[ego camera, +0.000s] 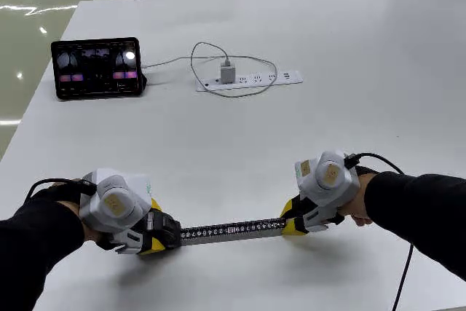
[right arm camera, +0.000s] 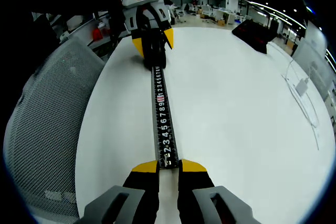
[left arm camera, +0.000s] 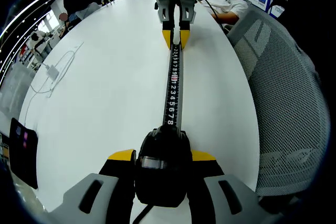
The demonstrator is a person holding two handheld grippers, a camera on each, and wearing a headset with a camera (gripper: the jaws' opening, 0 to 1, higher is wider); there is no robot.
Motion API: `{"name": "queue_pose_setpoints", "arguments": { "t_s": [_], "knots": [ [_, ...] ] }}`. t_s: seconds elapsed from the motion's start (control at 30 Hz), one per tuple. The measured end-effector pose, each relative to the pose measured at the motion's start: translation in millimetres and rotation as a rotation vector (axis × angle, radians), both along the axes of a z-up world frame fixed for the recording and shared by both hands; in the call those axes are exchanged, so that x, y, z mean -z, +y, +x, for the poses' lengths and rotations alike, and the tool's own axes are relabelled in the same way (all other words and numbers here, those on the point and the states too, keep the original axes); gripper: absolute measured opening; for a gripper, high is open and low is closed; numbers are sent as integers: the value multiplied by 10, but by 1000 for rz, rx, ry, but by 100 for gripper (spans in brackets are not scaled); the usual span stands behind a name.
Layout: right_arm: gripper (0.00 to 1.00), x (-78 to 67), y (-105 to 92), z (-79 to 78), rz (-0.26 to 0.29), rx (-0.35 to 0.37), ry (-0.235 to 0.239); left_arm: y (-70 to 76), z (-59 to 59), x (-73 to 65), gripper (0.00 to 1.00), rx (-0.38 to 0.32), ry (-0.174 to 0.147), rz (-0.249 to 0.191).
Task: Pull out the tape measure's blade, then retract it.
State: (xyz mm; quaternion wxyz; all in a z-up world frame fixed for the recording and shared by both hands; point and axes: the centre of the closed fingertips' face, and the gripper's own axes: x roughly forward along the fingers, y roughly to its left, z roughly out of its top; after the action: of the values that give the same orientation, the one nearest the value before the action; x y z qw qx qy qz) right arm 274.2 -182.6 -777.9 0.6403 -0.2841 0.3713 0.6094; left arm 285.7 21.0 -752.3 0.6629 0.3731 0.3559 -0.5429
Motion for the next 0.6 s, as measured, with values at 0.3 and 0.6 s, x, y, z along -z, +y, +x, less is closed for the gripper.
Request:
{"name": "queue_pose_setpoints", "arguments": {
  "t_s": [0.3,0.6],
  "knots": [
    [9,3,-57,-1,-1,8,2,-5,-1,1,33,-2,0,0],
    [9,1,-121,3,-9,9,2,-1,-2,3,33,-4,-2,-1]
  ]
}}
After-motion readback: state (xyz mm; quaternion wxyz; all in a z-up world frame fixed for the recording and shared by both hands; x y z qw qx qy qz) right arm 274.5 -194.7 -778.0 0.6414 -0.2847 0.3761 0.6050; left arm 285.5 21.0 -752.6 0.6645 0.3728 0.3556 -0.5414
